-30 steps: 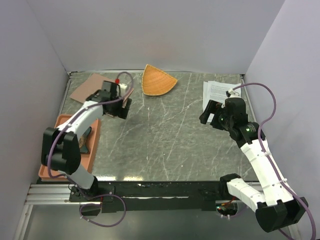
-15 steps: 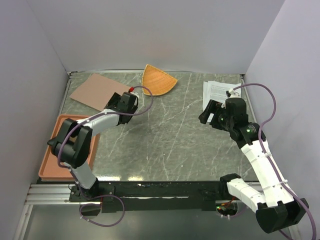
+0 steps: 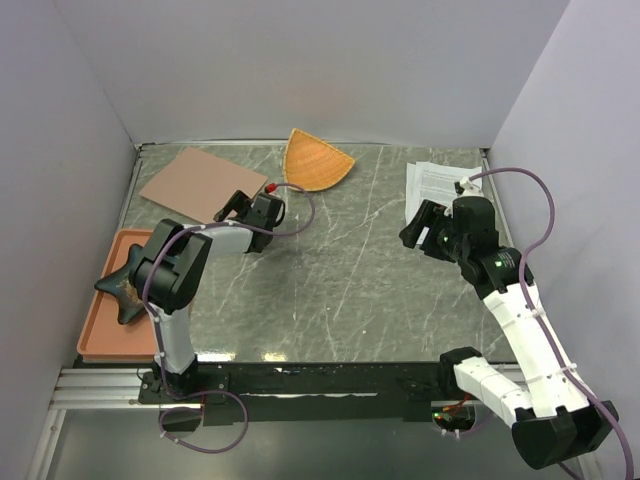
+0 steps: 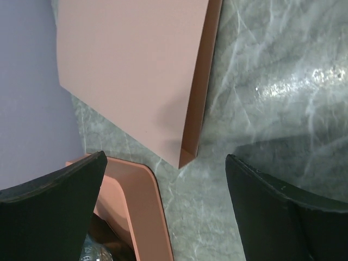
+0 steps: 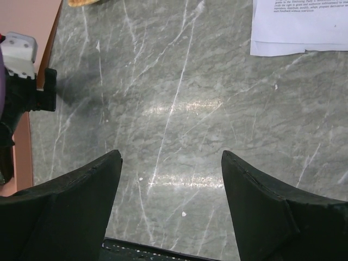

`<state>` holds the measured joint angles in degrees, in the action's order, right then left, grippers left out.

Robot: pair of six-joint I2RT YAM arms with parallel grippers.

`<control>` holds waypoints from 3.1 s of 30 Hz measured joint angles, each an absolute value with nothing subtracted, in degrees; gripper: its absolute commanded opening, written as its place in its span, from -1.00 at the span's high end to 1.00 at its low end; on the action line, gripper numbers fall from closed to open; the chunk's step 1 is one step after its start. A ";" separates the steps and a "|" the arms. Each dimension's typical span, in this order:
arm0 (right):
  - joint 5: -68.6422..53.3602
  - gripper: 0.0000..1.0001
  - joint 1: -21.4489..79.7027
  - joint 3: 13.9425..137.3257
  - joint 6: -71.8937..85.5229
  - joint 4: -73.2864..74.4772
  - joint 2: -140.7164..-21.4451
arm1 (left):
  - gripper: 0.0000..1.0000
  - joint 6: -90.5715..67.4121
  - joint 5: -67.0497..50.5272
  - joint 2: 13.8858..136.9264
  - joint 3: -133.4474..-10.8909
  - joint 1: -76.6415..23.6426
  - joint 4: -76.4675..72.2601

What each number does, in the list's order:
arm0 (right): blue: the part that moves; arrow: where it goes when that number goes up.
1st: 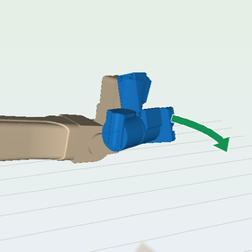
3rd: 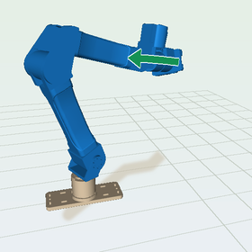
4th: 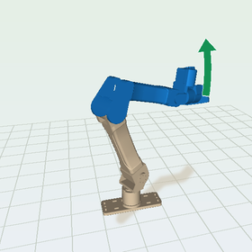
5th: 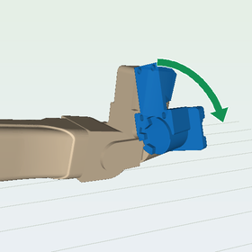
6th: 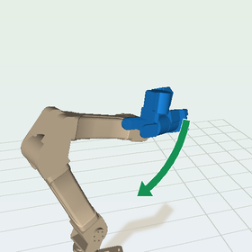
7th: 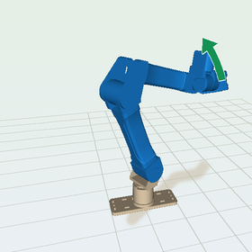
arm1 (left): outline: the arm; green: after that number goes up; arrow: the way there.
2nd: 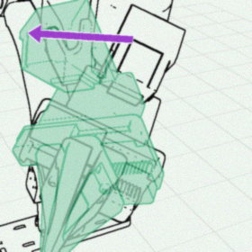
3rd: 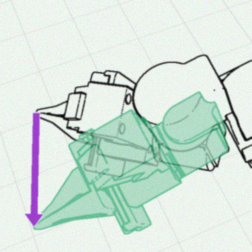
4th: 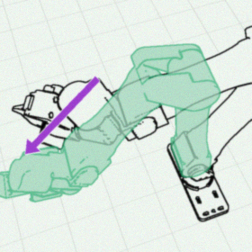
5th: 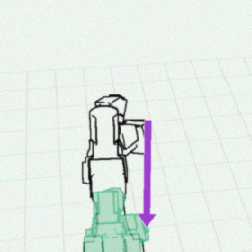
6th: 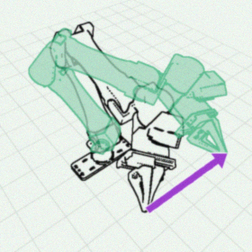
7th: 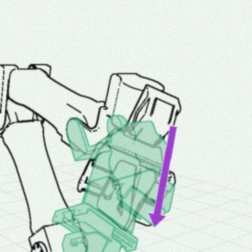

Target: Put the files into the folder

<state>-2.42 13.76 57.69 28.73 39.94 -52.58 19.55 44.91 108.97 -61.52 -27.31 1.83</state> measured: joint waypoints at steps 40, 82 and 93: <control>-4.16 -0.09 13.89 57.95 30.24 39.88 -51.44 | 0.71 30.48 50.06 117.30 -65.73 -23.27 -10.48; -12.03 -0.47 29.52 53.49 45.67 22.17 -65.21 | 0.98 6.50 18.57 63.72 -63.16 -37.45 47.05; -18.00 -0.42 33.50 61.01 52.77 15.22 -83.74 | 0.98 6.24 16.29 61.52 -62.96 -37.32 47.97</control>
<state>-18.00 33.50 61.01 52.77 15.22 -83.74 6.24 16.29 61.52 -62.96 -37.32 47.97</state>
